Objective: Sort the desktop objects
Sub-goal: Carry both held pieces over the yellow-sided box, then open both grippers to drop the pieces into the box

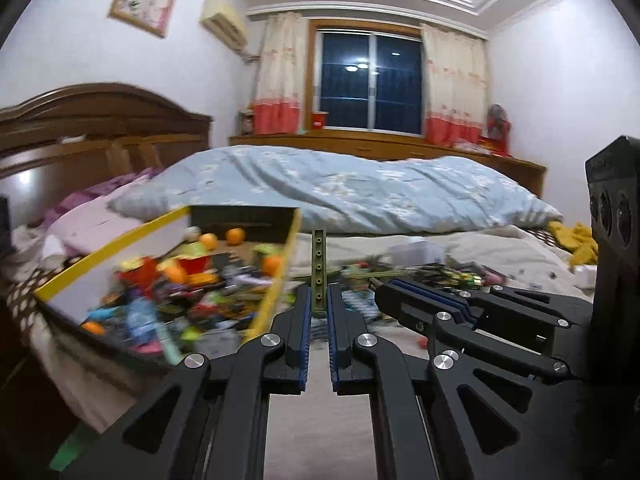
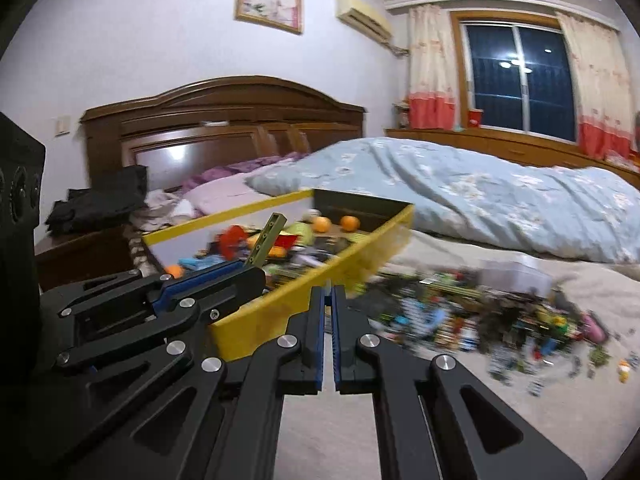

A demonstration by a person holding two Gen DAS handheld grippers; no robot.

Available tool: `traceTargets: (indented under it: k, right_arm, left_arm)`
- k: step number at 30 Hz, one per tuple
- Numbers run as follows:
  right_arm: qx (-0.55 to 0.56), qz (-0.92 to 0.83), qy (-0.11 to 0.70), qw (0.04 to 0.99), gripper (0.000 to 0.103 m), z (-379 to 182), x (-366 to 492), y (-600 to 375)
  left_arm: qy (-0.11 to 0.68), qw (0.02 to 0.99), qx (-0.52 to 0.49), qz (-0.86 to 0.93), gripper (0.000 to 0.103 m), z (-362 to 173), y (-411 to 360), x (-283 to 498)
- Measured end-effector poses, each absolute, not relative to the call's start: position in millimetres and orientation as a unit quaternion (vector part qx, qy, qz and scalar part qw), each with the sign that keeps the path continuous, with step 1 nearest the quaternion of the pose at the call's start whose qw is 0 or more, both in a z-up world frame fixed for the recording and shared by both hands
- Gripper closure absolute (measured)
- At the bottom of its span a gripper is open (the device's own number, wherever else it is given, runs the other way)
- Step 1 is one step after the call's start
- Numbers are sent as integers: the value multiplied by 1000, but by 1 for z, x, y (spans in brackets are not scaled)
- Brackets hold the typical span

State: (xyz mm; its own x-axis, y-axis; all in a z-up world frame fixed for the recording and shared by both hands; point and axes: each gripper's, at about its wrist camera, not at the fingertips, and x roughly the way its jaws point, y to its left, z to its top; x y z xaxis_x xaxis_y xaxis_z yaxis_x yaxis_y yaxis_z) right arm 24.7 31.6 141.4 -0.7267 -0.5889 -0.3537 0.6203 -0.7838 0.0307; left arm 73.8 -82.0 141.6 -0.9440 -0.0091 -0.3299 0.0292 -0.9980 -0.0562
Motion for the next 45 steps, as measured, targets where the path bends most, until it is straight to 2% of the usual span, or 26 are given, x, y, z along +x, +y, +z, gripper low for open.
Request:
traceTargets:
  k: [3, 7, 12, 18, 23, 29, 36, 40, 45]
  right_arm:
    - [162, -919, 45, 357, 101, 139, 36, 1]
    - [151, -905, 63, 393, 101, 135, 59, -31]
    - [144, -907, 62, 391, 101, 136, 73, -32]
    - [141, -908, 60, 389, 101, 141, 66, -30]
    - [158, -907, 63, 385, 101, 146, 29, -47]
    - [211, -891, 57, 397, 101, 128, -32, -80]
    - [282, -864, 94, 407, 101, 89, -79, -113]
    - [280, -858, 146, 405, 101, 86, -84, -126]
    - [276, -863, 128, 402, 101, 82, -87, -120]
  left_arm:
    - [43, 39, 157, -986, 94, 139, -110, 92]
    - [20, 81, 140, -987, 94, 132, -131, 119]
    - [28, 75, 137, -987, 94, 131, -132, 127]
    - [31, 74, 136, -987, 94, 137, -135, 117]
    - [13, 74, 131, -989, 94, 142, -149, 79]
    - [60, 85, 212, -972, 94, 122, -187, 16]
    - [38, 96, 320, -942, 94, 85, -205, -33]
    - [3, 129, 333, -934, 94, 80, -203, -36]
    - [8, 141, 334, -932, 94, 79, -203, -35]
